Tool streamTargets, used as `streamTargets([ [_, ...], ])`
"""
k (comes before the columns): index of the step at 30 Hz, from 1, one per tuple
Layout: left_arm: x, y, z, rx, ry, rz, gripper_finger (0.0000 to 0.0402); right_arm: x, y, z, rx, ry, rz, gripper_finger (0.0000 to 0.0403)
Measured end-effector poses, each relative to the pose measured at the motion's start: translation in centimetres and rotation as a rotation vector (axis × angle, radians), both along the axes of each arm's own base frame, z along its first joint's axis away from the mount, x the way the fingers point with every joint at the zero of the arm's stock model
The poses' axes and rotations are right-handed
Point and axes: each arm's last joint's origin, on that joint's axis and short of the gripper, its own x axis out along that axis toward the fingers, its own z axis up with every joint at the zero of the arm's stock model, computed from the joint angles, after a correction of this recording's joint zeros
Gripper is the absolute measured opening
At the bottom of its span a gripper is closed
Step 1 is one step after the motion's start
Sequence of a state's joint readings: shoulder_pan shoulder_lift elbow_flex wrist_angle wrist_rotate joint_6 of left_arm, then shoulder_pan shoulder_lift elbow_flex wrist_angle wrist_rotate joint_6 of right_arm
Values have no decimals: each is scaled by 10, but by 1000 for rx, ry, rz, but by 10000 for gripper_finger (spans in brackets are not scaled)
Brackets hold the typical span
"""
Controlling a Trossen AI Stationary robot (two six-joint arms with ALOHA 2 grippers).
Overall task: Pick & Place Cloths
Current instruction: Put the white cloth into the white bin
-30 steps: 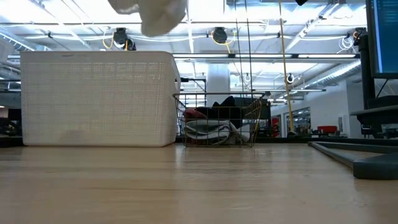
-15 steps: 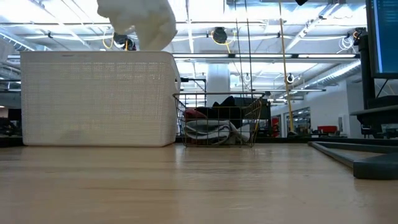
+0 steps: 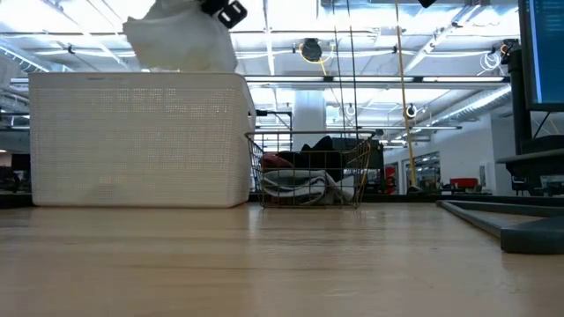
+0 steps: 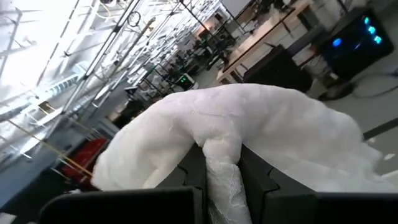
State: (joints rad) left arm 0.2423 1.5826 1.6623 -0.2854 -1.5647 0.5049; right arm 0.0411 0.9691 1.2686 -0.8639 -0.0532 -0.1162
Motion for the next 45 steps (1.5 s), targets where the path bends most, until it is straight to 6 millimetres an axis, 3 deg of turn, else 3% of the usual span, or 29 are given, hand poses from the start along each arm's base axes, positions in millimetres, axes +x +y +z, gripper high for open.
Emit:
streamTargets([
  [5, -8, 4, -23, -48, -4, -56, 38, 0, 0, 0, 0, 0, 0, 4],
  [14, -38, 19, -56, -325, -152, -77, 38, 0, 0, 0, 0, 0, 0, 4],
  [20, -50, 23, -63, -459, -159, -41, 38, 0, 0, 0, 0, 0, -1, 4],
  [35, -55, 23, -75, -800, -319, -60, 38, 3, 0, 3, -1, -45, -5, 4],
  [45, -58, 20, -131, -945, -258, 19, 38, 3, 0, 4, -2, -52, -6, 4],
])
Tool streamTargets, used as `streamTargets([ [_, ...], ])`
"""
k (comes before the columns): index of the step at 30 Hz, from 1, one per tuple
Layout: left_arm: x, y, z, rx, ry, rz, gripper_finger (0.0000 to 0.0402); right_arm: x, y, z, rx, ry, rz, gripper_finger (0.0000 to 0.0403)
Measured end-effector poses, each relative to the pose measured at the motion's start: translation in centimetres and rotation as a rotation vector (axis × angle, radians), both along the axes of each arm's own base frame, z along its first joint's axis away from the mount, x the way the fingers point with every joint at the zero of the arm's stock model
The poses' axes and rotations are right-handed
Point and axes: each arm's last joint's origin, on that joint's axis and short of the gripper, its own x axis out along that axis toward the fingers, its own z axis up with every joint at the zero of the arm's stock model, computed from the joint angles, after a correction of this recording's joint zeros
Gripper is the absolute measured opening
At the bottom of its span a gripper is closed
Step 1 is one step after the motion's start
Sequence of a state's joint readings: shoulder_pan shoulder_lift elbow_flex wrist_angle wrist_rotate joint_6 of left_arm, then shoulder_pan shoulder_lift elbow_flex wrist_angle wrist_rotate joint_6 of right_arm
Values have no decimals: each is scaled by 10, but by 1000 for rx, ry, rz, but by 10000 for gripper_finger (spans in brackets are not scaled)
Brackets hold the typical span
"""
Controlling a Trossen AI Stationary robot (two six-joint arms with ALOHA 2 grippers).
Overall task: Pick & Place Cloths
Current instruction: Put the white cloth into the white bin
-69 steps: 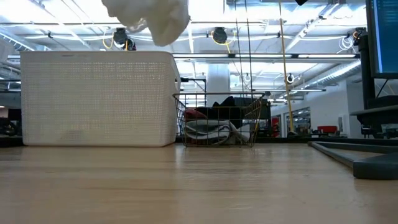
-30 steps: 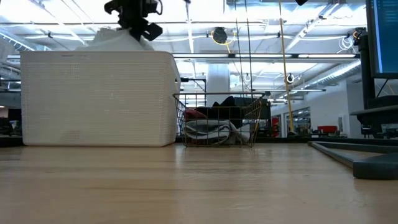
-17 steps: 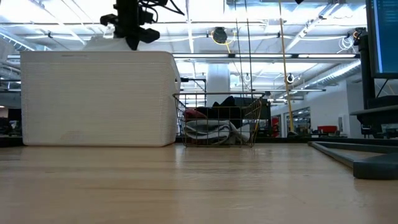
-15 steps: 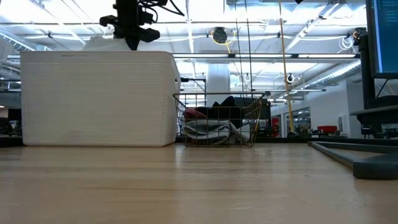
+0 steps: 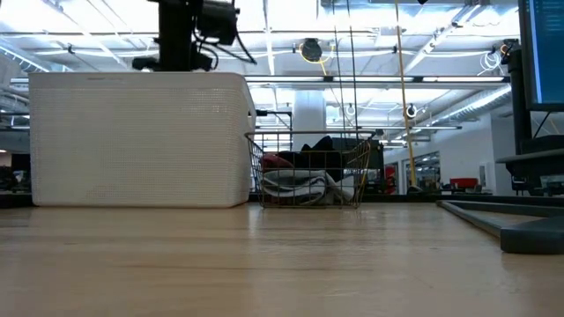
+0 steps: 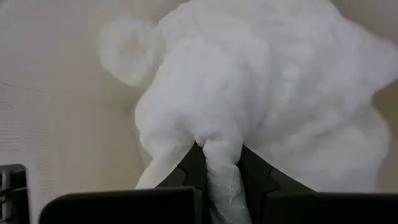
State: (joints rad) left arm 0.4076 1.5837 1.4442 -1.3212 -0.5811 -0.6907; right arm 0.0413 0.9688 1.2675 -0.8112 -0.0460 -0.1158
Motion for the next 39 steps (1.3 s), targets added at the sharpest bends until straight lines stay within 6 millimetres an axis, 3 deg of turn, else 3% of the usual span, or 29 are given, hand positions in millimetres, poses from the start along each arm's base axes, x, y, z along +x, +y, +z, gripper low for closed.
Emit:
streamTargets([
  [8, -7, 9, -37, -101, -1, 30, 38, 0, 0, 0, 0, 0, 0, 4],
  [14, -12, 19, -42, -168, -46, 65, 42, 0, 0, 0, 0, 0, 0, 4],
  [30, -11, 25, -40, -184, -109, 83, 248, 0, 0, 0, 0, -1, 0, 4],
  [35, -9, 26, -26, -180, -113, 7, 293, 0, 0, 0, 0, -1, 0, 4],
  [39, -5, 28, -2, -145, -151, -60, 313, 0, 0, 0, 0, -1, 0, 4],
])
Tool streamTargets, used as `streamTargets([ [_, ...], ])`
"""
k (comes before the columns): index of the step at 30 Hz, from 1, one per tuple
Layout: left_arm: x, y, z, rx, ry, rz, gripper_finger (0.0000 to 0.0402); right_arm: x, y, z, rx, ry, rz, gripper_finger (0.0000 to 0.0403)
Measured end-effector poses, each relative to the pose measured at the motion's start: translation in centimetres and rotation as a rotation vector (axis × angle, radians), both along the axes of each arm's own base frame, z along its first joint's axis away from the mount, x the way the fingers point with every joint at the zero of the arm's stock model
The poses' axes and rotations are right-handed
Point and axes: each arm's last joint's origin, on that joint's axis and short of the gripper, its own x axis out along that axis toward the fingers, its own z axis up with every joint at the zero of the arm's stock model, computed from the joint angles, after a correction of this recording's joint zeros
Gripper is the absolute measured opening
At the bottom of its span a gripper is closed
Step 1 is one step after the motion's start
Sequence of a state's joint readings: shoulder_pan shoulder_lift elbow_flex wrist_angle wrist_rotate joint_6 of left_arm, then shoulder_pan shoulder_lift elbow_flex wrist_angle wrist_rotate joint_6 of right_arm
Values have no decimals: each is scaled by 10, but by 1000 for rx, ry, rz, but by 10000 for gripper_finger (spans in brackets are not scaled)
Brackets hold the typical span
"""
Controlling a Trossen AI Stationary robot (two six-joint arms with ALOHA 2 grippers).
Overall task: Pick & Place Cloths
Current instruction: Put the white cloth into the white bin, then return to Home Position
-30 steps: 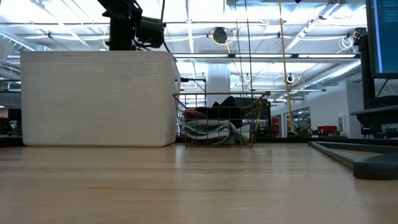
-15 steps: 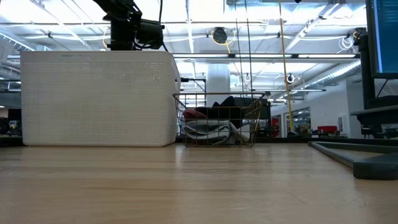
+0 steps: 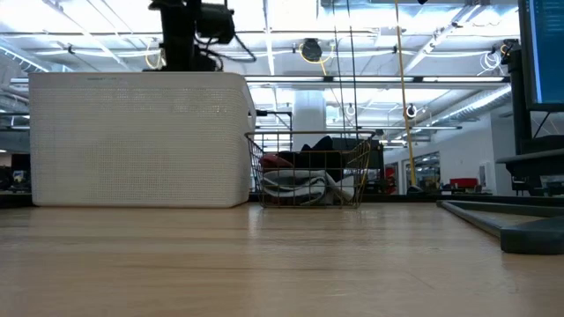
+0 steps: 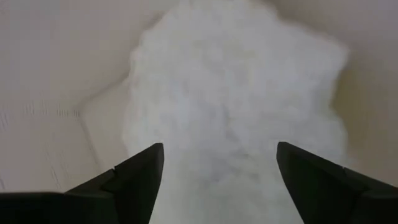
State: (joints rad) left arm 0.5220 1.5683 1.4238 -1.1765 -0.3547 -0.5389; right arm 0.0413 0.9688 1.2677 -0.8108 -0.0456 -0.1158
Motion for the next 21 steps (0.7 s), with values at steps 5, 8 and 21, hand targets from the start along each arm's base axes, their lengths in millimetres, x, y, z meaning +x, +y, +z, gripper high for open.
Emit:
streamTargets([
  [5, 4, -1, 35, 80, -74, -80, 325, 0, 0, 0, 0, 1, 0, 4],
  [8, 5, -4, 52, 118, -106, -132, 322, 0, 0, 0, 1, 1, 2, 4],
  [21, 8, -78, 95, 208, -275, -421, 325, 0, 0, 0, 2, 2, 3, 4],
])
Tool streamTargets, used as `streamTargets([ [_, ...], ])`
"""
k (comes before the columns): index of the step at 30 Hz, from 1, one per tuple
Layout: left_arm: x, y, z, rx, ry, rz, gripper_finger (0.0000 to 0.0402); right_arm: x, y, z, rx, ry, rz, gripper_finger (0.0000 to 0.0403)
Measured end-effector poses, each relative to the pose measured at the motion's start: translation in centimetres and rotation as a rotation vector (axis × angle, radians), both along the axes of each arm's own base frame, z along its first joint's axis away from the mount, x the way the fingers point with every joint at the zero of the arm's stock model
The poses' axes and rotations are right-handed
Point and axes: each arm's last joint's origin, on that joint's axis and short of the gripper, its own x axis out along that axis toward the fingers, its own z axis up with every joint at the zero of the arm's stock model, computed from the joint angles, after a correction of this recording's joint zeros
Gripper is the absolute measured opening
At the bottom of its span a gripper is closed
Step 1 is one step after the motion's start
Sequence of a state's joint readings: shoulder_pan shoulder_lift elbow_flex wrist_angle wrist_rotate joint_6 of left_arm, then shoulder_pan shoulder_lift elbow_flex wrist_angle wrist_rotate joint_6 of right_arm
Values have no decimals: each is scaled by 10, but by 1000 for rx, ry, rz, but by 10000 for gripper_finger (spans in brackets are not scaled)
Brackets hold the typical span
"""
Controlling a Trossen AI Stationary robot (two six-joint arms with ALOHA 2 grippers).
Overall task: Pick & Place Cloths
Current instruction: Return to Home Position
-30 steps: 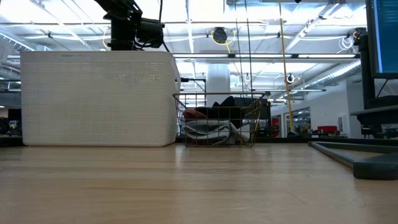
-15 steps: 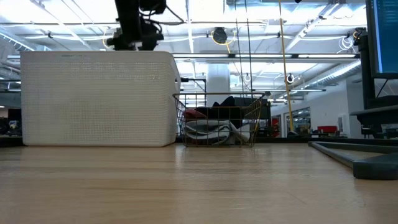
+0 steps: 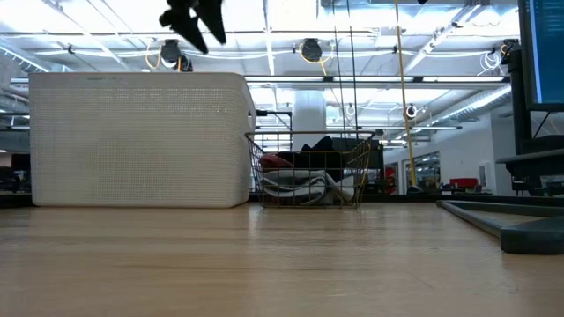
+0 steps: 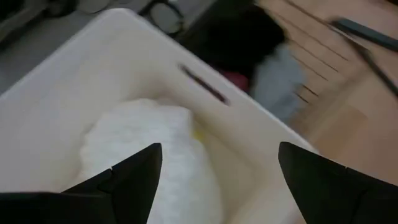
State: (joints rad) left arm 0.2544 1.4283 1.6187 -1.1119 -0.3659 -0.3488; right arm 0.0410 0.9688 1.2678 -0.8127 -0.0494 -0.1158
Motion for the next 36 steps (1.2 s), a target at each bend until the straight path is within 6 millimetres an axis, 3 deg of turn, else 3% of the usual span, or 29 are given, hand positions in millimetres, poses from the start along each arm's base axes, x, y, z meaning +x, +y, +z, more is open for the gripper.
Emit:
streamTargets([
  [8, 4, -69, 8, -3, -48, -266, 321, 0, 0, 0, 2, 0, 3, 4],
  [17, 2, -113, 7, -164, -126, -292, 320, 0, 0, 0, 2, 0, 3, 4],
  [23, 3, -126, 9, -140, -130, -380, 320, 0, 0, 0, 2, 0, 4, 4],
  [30, -2, -125, 22, -113, -204, -571, 327, 1, 0, 1, 2, -16, 5, 4],
  [36, -16, -123, 12, -84, -305, -672, 319, 1, 0, 1, 2, -15, 4, 4],
])
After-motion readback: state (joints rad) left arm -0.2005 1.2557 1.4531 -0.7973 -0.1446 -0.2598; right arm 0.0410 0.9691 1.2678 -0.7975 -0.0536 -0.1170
